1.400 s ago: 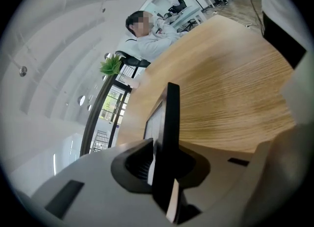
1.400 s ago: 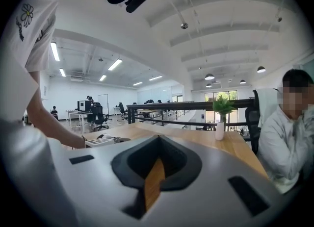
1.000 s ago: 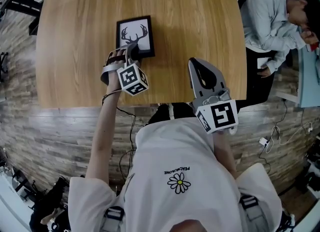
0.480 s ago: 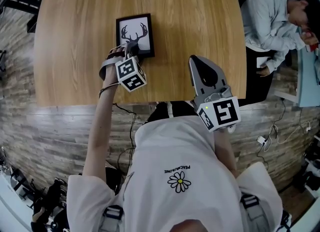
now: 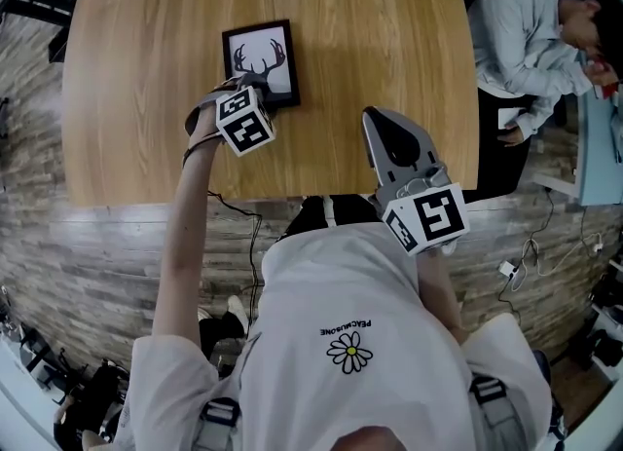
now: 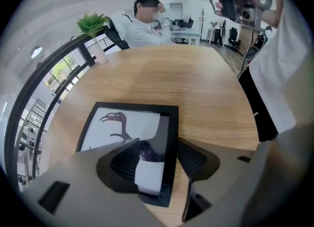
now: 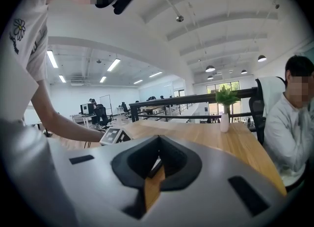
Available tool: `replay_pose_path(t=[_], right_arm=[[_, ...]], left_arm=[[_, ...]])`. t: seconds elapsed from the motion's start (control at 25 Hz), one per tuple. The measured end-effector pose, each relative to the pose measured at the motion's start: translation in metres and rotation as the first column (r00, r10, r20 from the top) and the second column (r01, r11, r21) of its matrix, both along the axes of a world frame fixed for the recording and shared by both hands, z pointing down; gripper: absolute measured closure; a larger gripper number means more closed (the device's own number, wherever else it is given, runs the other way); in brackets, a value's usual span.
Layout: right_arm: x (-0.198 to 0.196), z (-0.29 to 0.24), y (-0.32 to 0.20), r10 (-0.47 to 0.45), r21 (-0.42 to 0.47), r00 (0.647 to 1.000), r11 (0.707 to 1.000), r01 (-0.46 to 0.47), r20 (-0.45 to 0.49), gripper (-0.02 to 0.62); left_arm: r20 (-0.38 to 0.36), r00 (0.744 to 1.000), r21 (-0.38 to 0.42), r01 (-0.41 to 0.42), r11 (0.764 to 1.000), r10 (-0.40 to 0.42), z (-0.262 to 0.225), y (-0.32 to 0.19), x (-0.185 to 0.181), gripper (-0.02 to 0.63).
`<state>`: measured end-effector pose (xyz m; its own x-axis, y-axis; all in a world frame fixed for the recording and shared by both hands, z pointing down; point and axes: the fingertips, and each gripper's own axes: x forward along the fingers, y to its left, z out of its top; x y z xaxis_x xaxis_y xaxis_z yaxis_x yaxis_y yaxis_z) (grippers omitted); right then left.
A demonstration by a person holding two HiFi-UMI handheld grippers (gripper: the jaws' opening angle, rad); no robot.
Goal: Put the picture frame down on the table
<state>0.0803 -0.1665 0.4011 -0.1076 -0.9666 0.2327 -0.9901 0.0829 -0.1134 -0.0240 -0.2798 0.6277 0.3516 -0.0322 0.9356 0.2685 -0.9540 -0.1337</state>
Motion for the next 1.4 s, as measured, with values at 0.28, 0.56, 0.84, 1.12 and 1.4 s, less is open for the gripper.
replay_pose_path(t=[0.28, 0.56, 0.84, 1.12, 1.4], right_arm=[[0.003, 0.003, 0.0, 0.006, -0.012, 1.0, 1.0, -0.006, 0.006, 0.589], [0.0, 0.007, -0.001, -0.011, -0.019, 1.0, 1.0, 0.011, 0.005, 0.589], [-0.003, 0.008, -0.004, -0.026, -0.021, 1.0, 0.999, 0.026, 0.008, 0.589], [-0.008, 0.01, -0.007, -0.056, -0.023, 0.998, 0.998, 0.056, 0.002, 0.589], [-0.011, 0.006, -0.01, -0.079, -0.017, 0.997, 0.997, 0.079, -0.003, 0.589]], left_arm=[[-0.013, 1.0, -0.008, 0.002, 1.0, -0.002, -0.004, -0.009, 0.003, 0.354], [-0.004, 1.0, -0.064, -0.005, 0.998, 0.005, -0.001, -0.005, 0.003, 0.351], [0.011, 1.0, -0.083, -0.006, 0.997, 0.007, 0.001, -0.004, 0.003, 0.351], [-0.004, 1.0, -0.089, 0.004, 0.996, -0.004, 0.002, -0.002, 0.002, 0.35], [-0.102, 0.991, -0.071, 0.085, 0.994, -0.092, -0.012, -0.005, 0.007, 0.342]])
